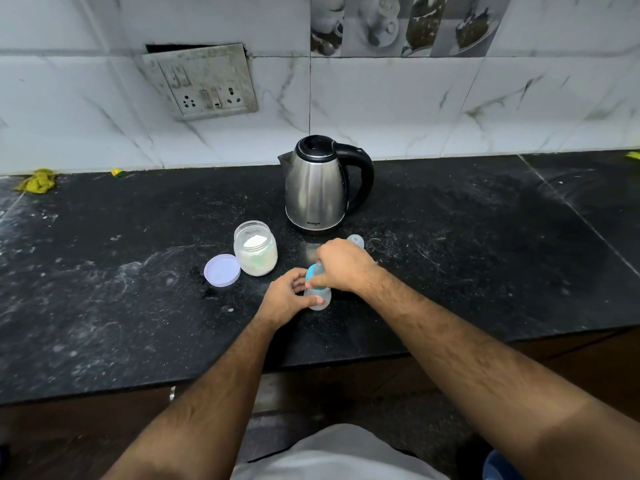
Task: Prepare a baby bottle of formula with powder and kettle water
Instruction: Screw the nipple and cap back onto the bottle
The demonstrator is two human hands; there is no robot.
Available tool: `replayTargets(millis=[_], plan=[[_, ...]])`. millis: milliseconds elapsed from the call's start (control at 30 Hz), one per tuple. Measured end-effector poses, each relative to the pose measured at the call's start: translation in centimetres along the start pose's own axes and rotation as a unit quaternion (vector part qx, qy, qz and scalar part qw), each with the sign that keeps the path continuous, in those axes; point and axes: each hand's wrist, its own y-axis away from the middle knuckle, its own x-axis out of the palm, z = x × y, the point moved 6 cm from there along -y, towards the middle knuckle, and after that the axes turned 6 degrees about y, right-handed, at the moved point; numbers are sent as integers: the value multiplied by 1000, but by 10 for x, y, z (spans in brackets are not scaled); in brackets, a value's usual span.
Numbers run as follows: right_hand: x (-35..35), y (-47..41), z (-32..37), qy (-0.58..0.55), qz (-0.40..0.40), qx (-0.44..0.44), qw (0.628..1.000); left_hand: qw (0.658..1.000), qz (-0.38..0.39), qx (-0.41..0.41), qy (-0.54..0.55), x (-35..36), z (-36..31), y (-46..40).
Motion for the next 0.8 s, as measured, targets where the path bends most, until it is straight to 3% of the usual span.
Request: replayTargets(millis=[100,200,267,400,667,800], plan=[[2,4,-8,-33,-2,19,999,1000,2,7,-6,1,-2,1],[6,14,-12,-148,36,-11,988,1000,2,13,-8,1,-1,1],[12,16,-17,-214,16,0,977,1000,3,14,-14,1,-1,0],[26,21,-23,-172,-41,96,980,1000,3,12,-12,1,0,1],[26,18,-25,-244,-23,4,969,1000,5,10,-18,2,-1,0],[25,18,-26,-181,-35,62,981,1000,5,9,-21,2,-1,1]])
